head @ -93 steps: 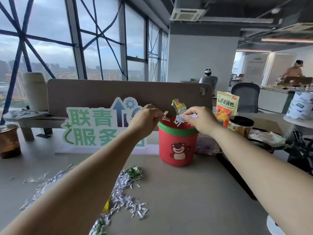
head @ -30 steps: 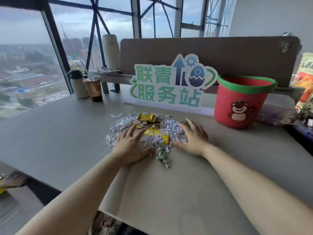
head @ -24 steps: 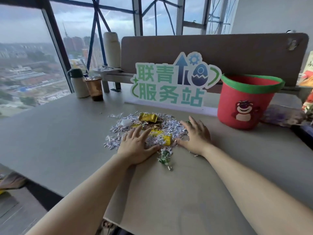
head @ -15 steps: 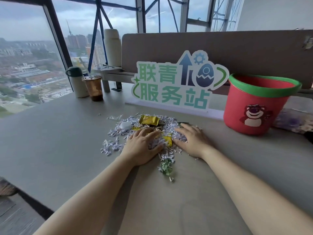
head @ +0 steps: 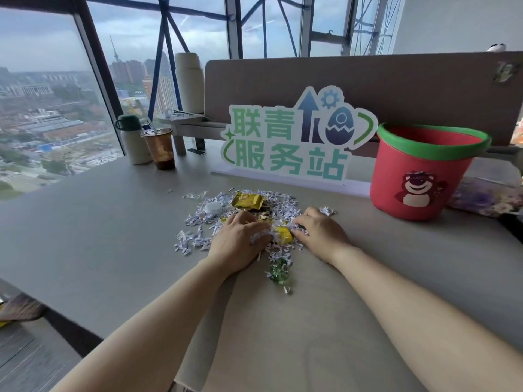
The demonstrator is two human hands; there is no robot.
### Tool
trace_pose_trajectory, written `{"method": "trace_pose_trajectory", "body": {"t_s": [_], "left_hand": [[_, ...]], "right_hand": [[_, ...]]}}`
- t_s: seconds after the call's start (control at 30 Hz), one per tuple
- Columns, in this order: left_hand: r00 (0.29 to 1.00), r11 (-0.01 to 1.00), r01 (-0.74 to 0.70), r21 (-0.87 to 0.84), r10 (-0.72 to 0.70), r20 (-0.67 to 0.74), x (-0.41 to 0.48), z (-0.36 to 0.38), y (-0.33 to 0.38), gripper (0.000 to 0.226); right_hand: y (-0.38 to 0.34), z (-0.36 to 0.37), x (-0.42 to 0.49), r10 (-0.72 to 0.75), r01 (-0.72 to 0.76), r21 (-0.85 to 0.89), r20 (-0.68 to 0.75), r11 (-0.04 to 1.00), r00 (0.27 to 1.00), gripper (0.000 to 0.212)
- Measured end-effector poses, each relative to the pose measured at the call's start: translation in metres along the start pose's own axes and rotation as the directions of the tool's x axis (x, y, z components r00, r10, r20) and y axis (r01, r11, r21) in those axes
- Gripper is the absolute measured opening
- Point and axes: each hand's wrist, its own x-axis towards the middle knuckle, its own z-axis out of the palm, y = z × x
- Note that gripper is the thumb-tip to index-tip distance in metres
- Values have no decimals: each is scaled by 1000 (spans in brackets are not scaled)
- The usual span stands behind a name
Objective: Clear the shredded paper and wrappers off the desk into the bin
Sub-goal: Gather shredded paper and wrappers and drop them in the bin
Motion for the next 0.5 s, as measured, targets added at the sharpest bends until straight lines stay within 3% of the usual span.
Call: {"method": "trace_pose_trajectory", "body": {"t_s": [0.3, 0.5], "left_hand": [[998, 998, -8, 58, 12, -62, -5, -4, 12, 30], [1000, 997, -13, 76, 15, -25, -5, -5, 17, 26]], "right_hand": [[-4, -10, -11, -6, 6, -9, 4, 1000, 1000, 25], [-4, -15, -16, -2, 2, -14, -15, 1000, 1000, 26]]}}
